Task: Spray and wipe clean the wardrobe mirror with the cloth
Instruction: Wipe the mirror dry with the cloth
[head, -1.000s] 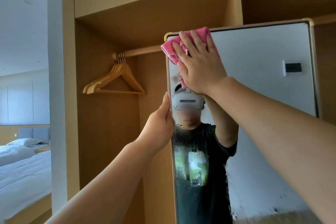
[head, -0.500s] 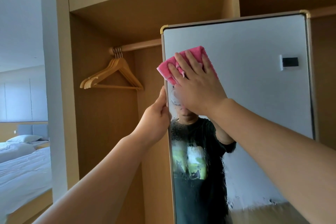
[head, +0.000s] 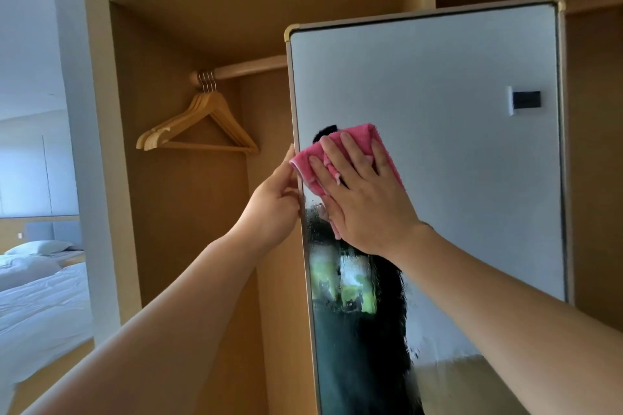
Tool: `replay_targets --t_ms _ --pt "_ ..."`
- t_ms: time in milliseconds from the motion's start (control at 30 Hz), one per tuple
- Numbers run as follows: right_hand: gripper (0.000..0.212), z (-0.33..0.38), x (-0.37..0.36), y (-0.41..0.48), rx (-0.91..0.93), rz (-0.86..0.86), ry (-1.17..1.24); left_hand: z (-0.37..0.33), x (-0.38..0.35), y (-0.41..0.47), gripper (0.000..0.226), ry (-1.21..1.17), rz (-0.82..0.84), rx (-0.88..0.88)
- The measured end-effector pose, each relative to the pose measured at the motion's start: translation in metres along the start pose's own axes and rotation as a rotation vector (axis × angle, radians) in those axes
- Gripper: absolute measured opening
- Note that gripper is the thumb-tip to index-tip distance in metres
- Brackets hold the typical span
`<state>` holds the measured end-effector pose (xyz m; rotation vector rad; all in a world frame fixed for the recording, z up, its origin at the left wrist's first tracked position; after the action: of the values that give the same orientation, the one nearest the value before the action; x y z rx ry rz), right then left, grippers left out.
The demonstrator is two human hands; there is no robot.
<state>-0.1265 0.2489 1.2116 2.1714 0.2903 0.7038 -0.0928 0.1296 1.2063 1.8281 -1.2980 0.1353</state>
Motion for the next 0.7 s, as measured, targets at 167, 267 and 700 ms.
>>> replay_targets --t_ms 167,267,700 --pt "0.060 0.012 -0.012 -0.023 0.024 -0.007 0.007 -0.006 -0.003 -0.005 0.083 0.031 0.020 -0.023" --pt "0.063 0.018 -0.017 -0.032 0.031 -0.021 0.002 -0.013 -0.008 -0.007 0.085 0.034 0.044 -0.056" --pt "0.061 0.040 -0.031 -0.062 0.077 0.045 0.050 -0.005 -0.016 -0.017 0.101 -0.047 0.029 -0.005"
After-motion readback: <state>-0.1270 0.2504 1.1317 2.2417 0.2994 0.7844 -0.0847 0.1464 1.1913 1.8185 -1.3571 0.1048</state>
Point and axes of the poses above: each hand's wrist, its own y-axis towards the middle knuckle, its own x-axis out of the back of the hand, z = x × y, the point moved 9 cm from there along y, towards the middle knuckle, and after that the axes turned 14 degrees about z, right-handed, at the moved point
